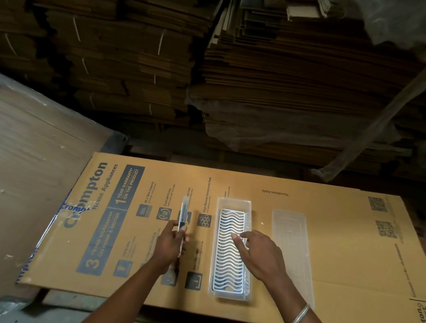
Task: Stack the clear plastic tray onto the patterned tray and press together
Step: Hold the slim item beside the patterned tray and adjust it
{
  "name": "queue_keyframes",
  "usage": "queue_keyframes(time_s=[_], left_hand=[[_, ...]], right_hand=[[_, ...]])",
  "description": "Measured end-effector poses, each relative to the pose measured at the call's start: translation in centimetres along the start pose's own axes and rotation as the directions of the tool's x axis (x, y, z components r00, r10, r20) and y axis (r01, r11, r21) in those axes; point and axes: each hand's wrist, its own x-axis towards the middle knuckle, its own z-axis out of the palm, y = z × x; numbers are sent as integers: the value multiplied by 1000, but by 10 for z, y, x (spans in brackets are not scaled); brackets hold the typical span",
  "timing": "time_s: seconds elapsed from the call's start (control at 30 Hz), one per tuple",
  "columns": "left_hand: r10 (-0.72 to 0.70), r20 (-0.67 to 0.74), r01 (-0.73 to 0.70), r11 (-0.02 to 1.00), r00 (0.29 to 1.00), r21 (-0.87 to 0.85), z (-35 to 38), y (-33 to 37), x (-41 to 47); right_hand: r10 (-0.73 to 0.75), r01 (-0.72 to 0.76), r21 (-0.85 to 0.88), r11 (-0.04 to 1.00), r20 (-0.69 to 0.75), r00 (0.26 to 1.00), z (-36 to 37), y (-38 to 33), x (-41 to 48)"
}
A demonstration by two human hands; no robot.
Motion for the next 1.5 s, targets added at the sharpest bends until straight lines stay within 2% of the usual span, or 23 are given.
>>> queue_keyframes(time_s=[0.1,0.23,0.87,1.03,1.5], left_hand=[[2,-18,-5,982,1000,-188,-1,-1,-6],[9,-33,-17,962,999,-271,3,0,-11],[210,79,-188,958,975,-217,9,28,-33],[193,114,-155,947,974,-280,8,34,-38],[115,95,-66,908,989,-413,16,43,-45]], right_hand=[[15,-15,10,1000,-1,1000,-2,3,1],[4,-4,23,1000,-2,1000,-3,2,2],[-26,30,53,998,-62,998,-12,-2,0],[-20,25,61,998,-67,998,-11,-1,0],[-4,11,73,997,-89,996,-8,0,-3]])
